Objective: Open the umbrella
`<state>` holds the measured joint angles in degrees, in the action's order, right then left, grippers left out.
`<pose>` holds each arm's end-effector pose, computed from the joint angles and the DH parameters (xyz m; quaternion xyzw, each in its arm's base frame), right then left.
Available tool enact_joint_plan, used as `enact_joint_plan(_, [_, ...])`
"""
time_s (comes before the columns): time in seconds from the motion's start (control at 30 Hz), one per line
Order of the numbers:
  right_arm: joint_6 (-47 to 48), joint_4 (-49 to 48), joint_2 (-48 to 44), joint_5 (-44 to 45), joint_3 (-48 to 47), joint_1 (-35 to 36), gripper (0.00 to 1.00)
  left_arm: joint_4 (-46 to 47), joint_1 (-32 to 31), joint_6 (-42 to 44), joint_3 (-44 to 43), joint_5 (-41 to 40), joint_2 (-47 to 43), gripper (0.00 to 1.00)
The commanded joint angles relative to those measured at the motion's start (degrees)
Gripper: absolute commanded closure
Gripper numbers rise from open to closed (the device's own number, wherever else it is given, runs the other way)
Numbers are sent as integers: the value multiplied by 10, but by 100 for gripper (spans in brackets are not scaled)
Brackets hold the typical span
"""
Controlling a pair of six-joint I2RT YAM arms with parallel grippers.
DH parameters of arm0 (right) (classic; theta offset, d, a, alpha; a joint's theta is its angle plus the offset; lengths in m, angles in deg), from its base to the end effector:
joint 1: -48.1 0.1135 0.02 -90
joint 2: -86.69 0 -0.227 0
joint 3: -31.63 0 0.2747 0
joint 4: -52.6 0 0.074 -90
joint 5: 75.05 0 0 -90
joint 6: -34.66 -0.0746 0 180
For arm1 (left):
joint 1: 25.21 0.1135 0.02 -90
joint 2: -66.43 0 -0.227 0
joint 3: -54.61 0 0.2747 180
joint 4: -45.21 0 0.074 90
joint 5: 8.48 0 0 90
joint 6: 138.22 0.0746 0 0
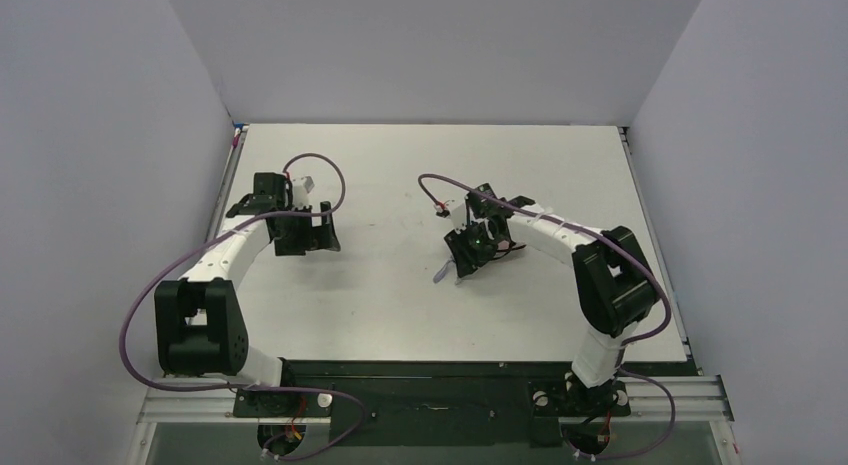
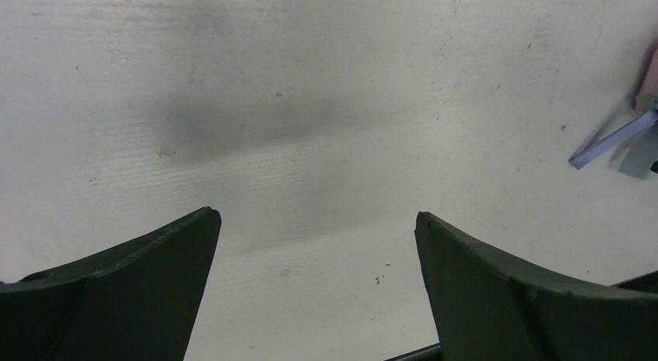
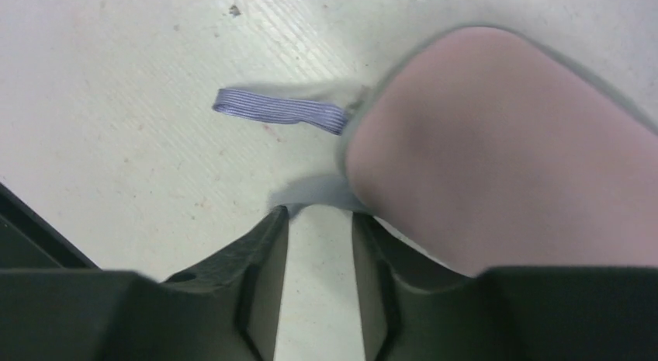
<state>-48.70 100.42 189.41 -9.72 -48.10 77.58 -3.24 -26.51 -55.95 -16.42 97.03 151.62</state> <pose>0.3063 0.2089 0.0937 -0.3325 0.9048 0.2387 0.1179 0.3339 -0.0275 0.1430 -0.0221 0.9630 -0.1492 0.2235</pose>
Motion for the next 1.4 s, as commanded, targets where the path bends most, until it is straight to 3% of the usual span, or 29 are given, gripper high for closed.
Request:
enact_joint_plan(0.0, [36,9,-44,21,-19,-6,59,17,10,13,13,82,-28,3])
enact_joint_plan(0.17, [51,71,-62,34,-81,-29,48,71,10,25,34,103,-47,3])
enact_joint_plan(0.27, [44,101,-74,33,-116,-46,47,99,10,36,43,121,-52,3])
enact_joint_plan(0.4, [6,107,-76,35,-142,-92,44,202,-4,53,91,160,-70,3])
enact_joint_plan(0.57, [-10,111,-47,128,-154,-120,36,354,-73,126,137,186,-73,3])
enact_joint_plan(0.77, [-25,147,-8,149,-154,-160,32,463,-171,187,170,181,-52,3])
enact_joint_plan(1.0, [16,192,71,74,-200,-186,32,509,-269,194,146,151,6,1])
enact_joint_plan(1.1, [36,220,102,26,-245,-187,32,531,-284,183,155,138,16,0])
enact_joint_plan(1.17, [49,240,115,-7,-264,-190,32,545,-292,171,166,128,17,6])
enact_joint_plan(1.37, [67,281,122,-79,-265,-191,31,589,-320,150,195,85,24,9])
